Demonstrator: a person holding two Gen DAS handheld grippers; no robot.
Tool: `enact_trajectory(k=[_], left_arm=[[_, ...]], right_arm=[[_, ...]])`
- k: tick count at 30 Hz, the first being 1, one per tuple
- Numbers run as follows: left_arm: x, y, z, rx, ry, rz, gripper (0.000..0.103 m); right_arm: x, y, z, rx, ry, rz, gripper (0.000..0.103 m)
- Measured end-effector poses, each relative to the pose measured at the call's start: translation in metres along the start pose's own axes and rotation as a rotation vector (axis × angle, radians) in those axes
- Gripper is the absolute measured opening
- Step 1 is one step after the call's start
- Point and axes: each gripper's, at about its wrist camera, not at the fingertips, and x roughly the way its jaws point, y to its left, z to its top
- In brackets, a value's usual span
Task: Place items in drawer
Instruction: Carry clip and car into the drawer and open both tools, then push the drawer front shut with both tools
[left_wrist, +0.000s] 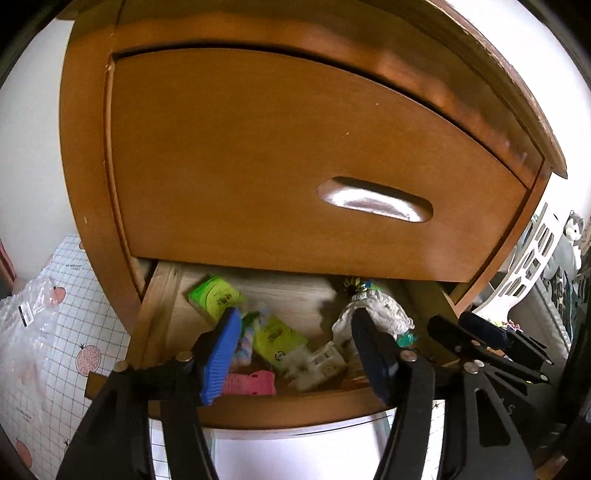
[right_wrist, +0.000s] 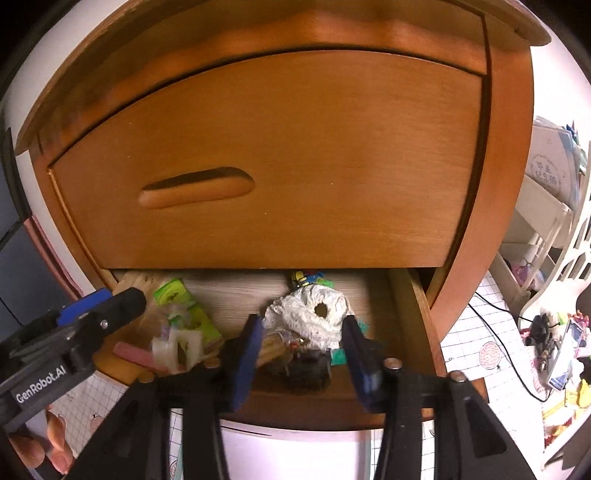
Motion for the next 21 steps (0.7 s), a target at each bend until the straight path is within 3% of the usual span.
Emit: enact_trajectory(k=[5, 12, 17, 21], left_arm=[[-0.011, 0.003, -0.009, -0.017, -0.020, 0.001, 0.071], [-0.038, 0.005, -0.033, -0.039, -0.076, -0.007, 0.076], [-0.041, 0.010, -0.066, -0.061, -0.048, -0.007, 0.076], [-0.035, 0.015, -0.083, -0.078, -0.002, 0.001, 0.076]], right_arm=[[-0.005, 0.001, -0.007, -0.004, -0.016, -0.001, 0.059], [-0.029, 0.002, -0.022, -0.013, -0.075, 0.000, 0.060], [-0.042, 0.001, -0.050, -0.012, -0.107, -0.013, 0.062], [-0.041, 0.000, -0.069, 0.007, -0.082, -0.002, 0.063]])
